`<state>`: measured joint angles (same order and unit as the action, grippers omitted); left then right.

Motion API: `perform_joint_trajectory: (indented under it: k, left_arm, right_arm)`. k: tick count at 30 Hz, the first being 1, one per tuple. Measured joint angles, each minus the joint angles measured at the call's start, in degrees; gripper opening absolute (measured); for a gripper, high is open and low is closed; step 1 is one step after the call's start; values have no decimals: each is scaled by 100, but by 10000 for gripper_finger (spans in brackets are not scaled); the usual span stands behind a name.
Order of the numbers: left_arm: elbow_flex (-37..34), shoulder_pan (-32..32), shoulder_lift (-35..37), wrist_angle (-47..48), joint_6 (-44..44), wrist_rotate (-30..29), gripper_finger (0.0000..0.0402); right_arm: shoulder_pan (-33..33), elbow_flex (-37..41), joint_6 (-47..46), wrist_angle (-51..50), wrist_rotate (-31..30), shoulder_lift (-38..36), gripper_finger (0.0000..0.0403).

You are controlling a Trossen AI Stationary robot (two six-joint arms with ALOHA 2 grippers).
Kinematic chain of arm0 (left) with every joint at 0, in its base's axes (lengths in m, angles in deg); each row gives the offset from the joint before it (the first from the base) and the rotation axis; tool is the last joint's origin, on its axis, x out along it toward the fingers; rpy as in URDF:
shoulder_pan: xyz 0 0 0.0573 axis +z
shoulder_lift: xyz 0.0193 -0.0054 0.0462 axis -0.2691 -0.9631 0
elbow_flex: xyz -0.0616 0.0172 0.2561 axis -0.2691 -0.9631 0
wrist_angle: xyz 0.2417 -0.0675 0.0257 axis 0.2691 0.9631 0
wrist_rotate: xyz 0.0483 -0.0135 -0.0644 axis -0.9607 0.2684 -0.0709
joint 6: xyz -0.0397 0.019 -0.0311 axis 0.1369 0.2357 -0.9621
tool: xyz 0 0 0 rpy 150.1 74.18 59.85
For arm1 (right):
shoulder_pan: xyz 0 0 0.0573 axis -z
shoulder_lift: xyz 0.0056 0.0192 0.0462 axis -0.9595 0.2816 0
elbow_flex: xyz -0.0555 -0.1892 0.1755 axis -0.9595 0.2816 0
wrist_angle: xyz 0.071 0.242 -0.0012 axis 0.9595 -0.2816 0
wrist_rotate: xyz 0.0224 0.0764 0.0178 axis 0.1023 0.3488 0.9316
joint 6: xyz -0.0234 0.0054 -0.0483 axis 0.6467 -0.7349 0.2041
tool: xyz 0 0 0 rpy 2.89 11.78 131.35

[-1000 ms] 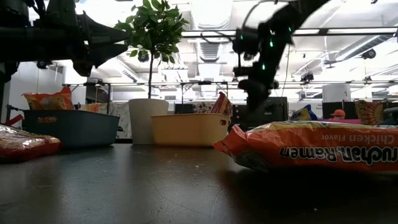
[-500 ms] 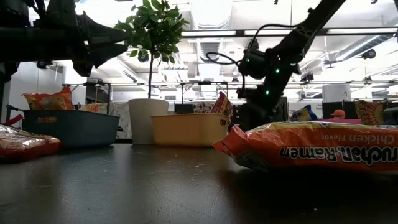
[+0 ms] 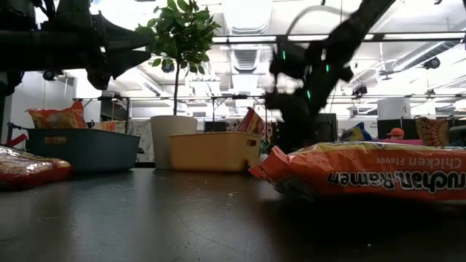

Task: Sort Maruchan noodles
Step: Put the blue noodle pack into the red bin

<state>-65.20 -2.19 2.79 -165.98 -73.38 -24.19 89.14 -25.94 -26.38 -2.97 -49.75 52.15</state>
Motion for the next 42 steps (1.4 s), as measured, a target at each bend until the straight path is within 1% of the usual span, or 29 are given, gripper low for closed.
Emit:
perform_joint_trajectory:
  k: [1, 2, 4, 6, 8, 12, 14, 17, 21, 24, 27, 31, 35, 37, 38, 42]
  left_arm:
    - [24, 0, -26, 23, -32, 31, 208]
    - [54, 2, -61, 55, -60, 98, 208]
    - [164, 0, -161, 160, -146, 146, 208]
    - [331, 0, -291, 410, -303, 146, 208]
    - [603, 0, -459, 911, -465, 171, 207]
    - [1370, -2, -917, 2130, -772, 466, 197]
    - [1751, -1, -1203, 2653, -841, 465, 185]
    - [2245, 55, -1649, 3169, -857, 464, 159]
    - [2833, 170, -2292, 3692, -898, 462, 114]
    - [3130, 256, -2738, 3803, -900, 498, 76]
    - [3349, 358, -3125, 3800, -977, 755, 40]
    - [3575, 503, -3565, 3794, -1131, 811, 7]
    - [3806, 680, -4008, 3793, -1205, 831, 4]
    - [3905, 753, -4219, 3789, -1237, 957, 4]
    - [3914, 779, -4300, 3792, -1282, 1058, 3]
    - [3880, 828, -4522, 3688, -1608, 1115, 1]
  right_arm:
    - [-180, -64, -2, 84, 75, -67, 9]
    - [-349, -122, -4, 89, 11, -158, 9]
    - [-582, -228, -6, -115, -256, -319, 9]
    - [-661, -304, -35, -417, -446, -476, 9]
    - [-655, -326, -176, -704, -450, -674, 9]
    - [-506, -226, -423, -1264, -432, -1095, 9]
    - [-415, -98, -557, -1386, -429, -1282, 9]
    - [-328, 72, -878, -1398, -400, -1530, 9]
    - [-231, 208, -1182, -1407, -41, -1639, 23]
    - [-221, 236, -1383, -1401, 22, -1624, 56]
    - [-210, 244, -1618, -1385, 44, -1502, 103]
    - [-204, 244, -1636, -1225, 40, -1235, 168]
    - [-194, 253, -1714, -900, 57, -903, 228]
    - [-157, 253, -1742, -813, 65, -771, 255]
    - [-143, 253, -1745, -799, 79, -702, 267]
    - [-7, 275, -1705, -612, 392, -486, 303]
